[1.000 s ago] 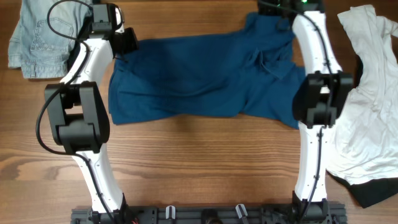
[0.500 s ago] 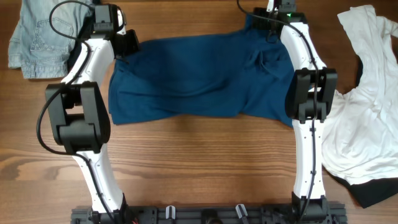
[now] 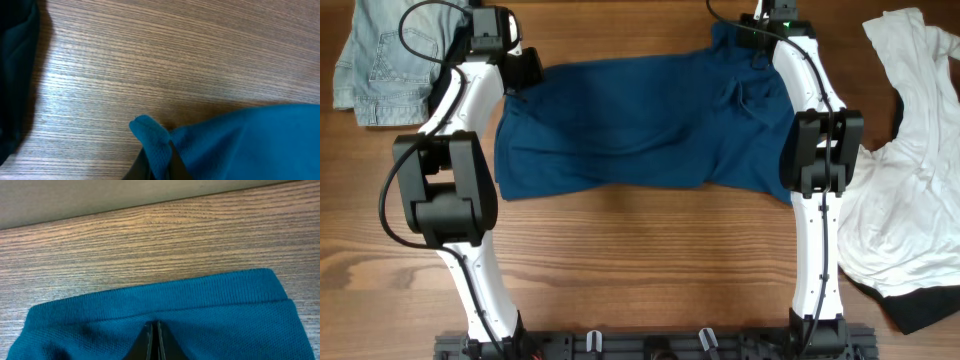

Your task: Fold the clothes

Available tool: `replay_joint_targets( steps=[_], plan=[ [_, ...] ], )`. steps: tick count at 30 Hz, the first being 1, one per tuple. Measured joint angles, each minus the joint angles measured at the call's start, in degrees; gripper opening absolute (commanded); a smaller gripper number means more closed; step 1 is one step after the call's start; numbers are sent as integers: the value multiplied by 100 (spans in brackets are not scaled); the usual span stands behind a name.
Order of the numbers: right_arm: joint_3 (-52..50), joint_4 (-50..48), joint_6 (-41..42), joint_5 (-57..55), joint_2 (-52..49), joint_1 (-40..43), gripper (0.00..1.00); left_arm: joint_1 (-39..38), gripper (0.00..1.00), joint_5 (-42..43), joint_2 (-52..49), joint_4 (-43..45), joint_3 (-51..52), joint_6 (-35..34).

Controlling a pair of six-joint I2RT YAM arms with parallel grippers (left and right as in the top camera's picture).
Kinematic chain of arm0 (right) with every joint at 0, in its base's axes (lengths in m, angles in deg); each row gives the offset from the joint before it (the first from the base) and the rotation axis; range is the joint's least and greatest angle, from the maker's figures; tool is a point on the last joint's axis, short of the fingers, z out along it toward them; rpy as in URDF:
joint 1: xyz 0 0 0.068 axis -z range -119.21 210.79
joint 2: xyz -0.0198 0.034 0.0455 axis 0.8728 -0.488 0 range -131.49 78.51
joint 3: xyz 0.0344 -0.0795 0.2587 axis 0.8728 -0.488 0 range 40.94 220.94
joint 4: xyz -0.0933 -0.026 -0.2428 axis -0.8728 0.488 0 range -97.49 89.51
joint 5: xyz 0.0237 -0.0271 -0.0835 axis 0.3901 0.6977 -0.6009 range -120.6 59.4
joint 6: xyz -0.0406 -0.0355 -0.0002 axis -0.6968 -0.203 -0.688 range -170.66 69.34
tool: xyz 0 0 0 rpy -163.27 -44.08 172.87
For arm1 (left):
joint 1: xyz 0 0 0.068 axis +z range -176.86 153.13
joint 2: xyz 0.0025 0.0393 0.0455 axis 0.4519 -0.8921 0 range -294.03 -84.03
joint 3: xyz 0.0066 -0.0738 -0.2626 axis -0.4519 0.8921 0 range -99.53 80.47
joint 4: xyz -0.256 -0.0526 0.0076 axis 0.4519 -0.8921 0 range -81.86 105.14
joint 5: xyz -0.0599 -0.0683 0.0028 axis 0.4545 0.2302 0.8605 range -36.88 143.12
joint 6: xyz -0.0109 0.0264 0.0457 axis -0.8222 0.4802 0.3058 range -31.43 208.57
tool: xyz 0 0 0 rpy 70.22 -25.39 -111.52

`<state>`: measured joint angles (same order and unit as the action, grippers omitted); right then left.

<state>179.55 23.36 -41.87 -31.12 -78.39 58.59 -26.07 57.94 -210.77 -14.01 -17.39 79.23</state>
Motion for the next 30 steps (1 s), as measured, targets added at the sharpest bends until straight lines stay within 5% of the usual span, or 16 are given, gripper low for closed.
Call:
replay_joint_targets(
  steps=[1, 2, 4, 9, 18, 25, 30],
  plan=[
    [0, 13, 0, 0, 0, 0, 4, 0, 4, -13, 0, 2, 0, 0],
    [0, 39, 0, 2, 2, 0, 16, 0, 4, -33, 0, 4, 0, 0],
    [4, 96, -7, 0, 11, -2, 60, 0, 4, -48, 0, 20, 0, 0],
    [9, 101, 15, 4, 35, -17, 72, 0, 4, -50, 0, 20, 0, -2],
    [9, 83, 15, 2, 37, -24, 69, 0, 4, -52, 0, 20, 0, 0],
    [9, 146, 39, -26, 35, -22, 33, 0, 4, -52, 0, 7, 0, 0],
    [9, 195, 28, -85, 35, -33, 17, 0, 4, -52, 0, -7, 0, 0]
  ],
)
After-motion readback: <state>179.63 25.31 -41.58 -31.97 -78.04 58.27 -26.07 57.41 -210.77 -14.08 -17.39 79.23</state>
